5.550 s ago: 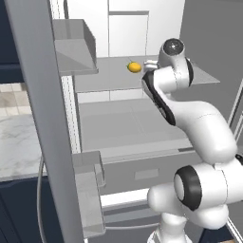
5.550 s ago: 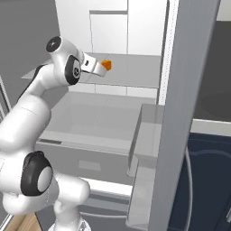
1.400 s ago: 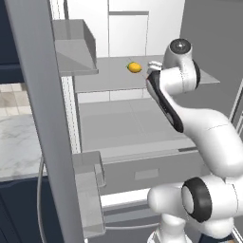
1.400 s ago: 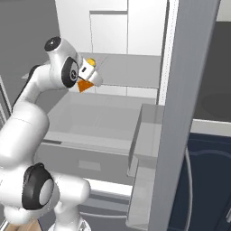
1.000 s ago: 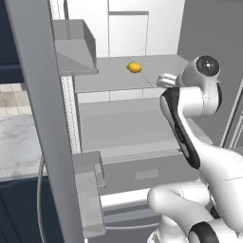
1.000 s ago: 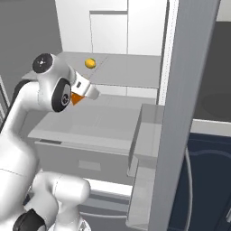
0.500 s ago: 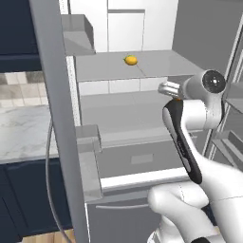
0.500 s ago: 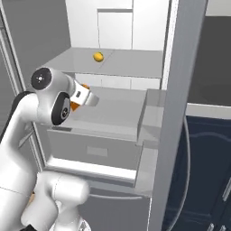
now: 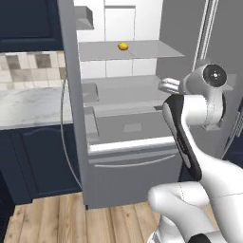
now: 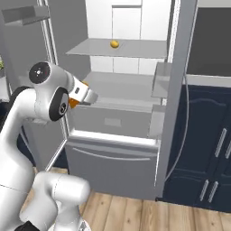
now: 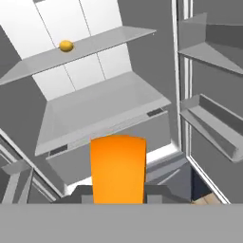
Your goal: Take the cheese, shrimp, and lemon from the fridge and place them on the plate on the dining counter to create an appetizer plate.
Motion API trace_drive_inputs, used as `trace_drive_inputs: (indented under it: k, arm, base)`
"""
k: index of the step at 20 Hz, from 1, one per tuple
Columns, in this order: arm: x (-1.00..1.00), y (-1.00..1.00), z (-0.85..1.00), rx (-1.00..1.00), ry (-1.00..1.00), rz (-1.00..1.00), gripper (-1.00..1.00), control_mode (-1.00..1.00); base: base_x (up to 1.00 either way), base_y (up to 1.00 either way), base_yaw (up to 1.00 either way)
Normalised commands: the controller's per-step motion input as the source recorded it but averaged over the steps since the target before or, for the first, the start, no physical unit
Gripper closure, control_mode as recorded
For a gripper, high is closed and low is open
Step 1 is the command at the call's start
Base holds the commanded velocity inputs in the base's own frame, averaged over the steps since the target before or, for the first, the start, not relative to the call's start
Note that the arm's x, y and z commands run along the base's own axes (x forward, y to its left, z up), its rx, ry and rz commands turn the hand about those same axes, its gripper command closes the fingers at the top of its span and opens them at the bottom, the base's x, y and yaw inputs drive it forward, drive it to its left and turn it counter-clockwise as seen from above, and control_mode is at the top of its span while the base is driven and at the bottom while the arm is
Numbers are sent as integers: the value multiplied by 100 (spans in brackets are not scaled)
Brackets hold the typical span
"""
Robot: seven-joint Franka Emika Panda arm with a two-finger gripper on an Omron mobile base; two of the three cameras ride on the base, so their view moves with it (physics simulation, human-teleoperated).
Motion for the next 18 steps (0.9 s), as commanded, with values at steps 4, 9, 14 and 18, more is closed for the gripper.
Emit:
trace_drive_inputs:
  k: [4,9,14,18]
  arm:
    - [0,0,0,0,0,0,100,100]
    - [0,0,0,0,0,0,100,100]
    - [0,0,0,0,0,0,100,100]
    - [0,0,0,0,0,0,100,100]
  base:
    - [-100,45,-5]
    - [-100,30,-3]
    - [-100,7,-1]
    - [-100,0,0]
